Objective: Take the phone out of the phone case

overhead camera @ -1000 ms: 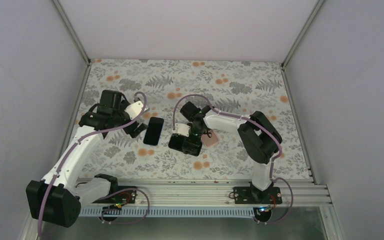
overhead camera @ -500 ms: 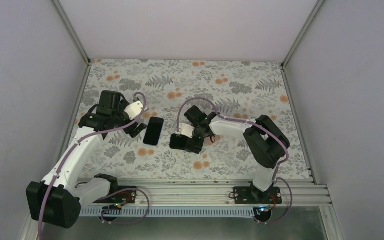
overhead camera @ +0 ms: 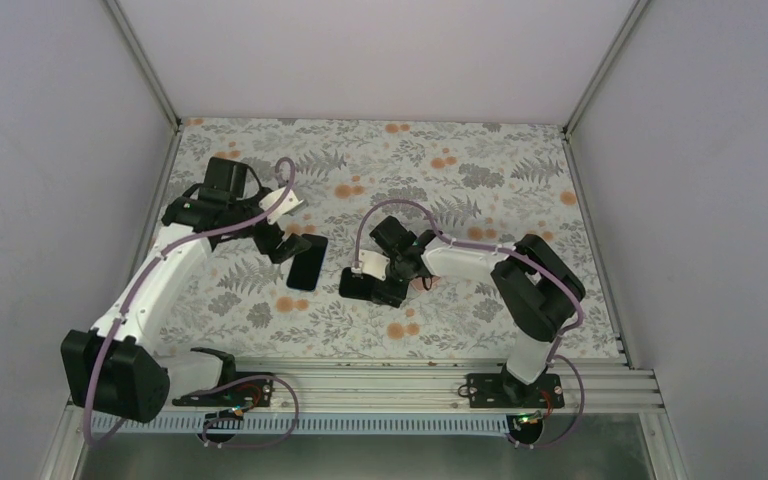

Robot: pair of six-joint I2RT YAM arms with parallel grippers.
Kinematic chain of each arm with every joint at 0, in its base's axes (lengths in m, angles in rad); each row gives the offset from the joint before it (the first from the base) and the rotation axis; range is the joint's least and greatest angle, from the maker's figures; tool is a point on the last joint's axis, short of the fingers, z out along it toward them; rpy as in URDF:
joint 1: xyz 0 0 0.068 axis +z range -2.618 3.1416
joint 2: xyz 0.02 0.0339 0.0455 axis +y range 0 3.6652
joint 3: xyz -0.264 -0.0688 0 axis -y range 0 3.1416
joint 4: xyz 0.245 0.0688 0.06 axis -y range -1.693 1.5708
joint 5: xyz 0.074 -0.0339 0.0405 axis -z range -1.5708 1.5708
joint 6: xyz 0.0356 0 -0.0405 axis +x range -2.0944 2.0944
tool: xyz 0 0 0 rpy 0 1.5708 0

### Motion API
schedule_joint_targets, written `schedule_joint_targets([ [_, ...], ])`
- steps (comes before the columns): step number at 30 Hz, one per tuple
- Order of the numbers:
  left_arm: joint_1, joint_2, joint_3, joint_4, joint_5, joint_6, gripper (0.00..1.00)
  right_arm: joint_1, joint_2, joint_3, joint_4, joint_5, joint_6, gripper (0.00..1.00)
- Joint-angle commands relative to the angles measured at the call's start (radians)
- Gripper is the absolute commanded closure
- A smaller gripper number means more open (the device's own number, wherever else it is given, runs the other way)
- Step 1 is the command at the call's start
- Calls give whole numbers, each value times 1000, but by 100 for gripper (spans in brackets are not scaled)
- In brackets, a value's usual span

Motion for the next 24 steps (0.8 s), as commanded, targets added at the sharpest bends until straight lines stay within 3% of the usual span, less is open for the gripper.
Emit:
schedule_joint_targets([
  [1,2,57,66,-100,169,38,0,9,65,-29,-79,78,-31,29],
  [7,3,95,63,-96,205,21,0,9,-37,0,-33,84,-9,37],
  [12,3,235,154,-214,277,54,0,24,-170,58,-29,98,8,42],
  [22,3,437,295,-333,362,96,0,74,-257,129,-2,156,9,46],
  [24,2,471,312,-363,379,111,0,76,-239,149,-31,156,5,39],
])
